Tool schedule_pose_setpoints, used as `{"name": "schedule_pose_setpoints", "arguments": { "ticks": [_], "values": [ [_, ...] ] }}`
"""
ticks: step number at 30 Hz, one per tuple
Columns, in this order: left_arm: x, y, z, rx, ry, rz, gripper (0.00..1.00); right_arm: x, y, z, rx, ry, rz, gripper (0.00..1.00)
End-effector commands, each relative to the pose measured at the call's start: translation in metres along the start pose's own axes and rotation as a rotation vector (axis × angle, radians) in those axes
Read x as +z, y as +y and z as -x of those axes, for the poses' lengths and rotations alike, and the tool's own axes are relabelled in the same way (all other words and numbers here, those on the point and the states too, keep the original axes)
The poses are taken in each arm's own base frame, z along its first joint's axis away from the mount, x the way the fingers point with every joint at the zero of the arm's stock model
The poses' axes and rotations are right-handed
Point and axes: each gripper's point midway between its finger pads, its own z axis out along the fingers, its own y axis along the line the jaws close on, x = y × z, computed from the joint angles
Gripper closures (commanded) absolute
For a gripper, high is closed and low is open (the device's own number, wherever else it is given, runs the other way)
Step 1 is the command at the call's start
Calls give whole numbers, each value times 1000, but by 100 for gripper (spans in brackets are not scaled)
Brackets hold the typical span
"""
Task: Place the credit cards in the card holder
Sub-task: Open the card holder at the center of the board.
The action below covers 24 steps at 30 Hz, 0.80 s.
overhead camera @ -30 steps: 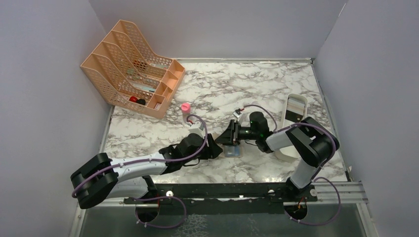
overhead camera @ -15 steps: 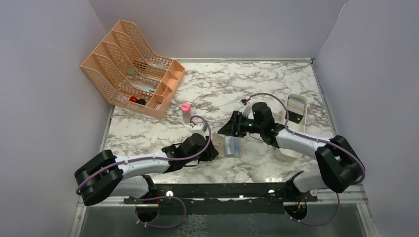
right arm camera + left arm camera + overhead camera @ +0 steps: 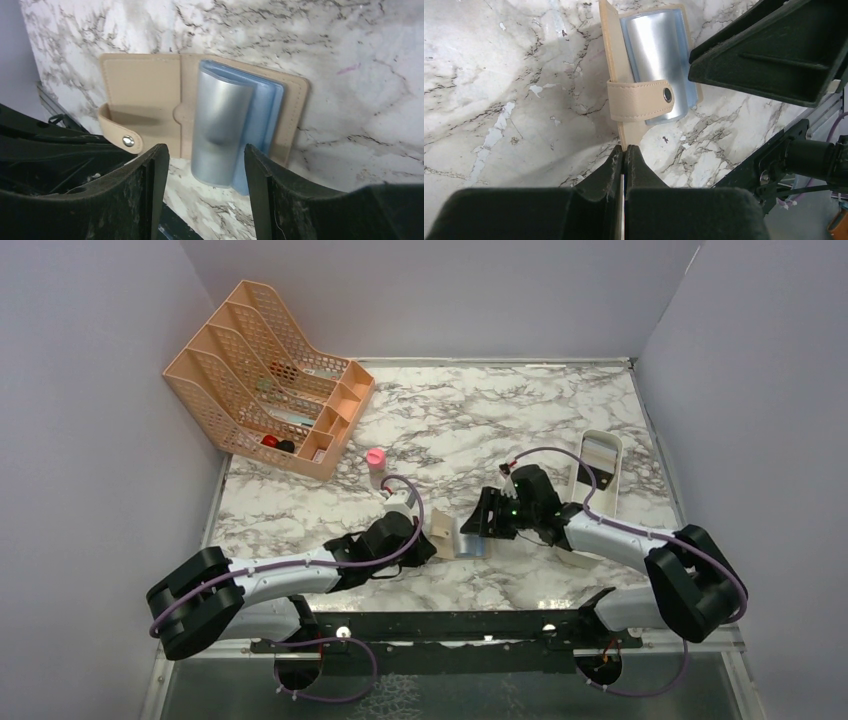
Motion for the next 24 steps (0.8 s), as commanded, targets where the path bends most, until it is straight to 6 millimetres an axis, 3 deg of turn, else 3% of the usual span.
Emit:
{"name": "schedule_pose_setpoints", "arguments": {
  "ticks": [1,6,12,19,24],
  "values": [
    [-1,0,4,-17,-30,-7,100,7,-15,-12,2,23,-39,38],
    [3,2,1,-21,-24,-3,100,14,-12,-17,14,45,7,37],
    [9,2,-4,-20,-3,-7,100,17,12,-16,24,63,142,37],
    [15,-1,-5,-10,12,-11,100,7,46,-4,6,36,285,37],
    [17,-5,-6,-15,20,-26,100,4,58,-2,19,39,345,37]
  ]
}}
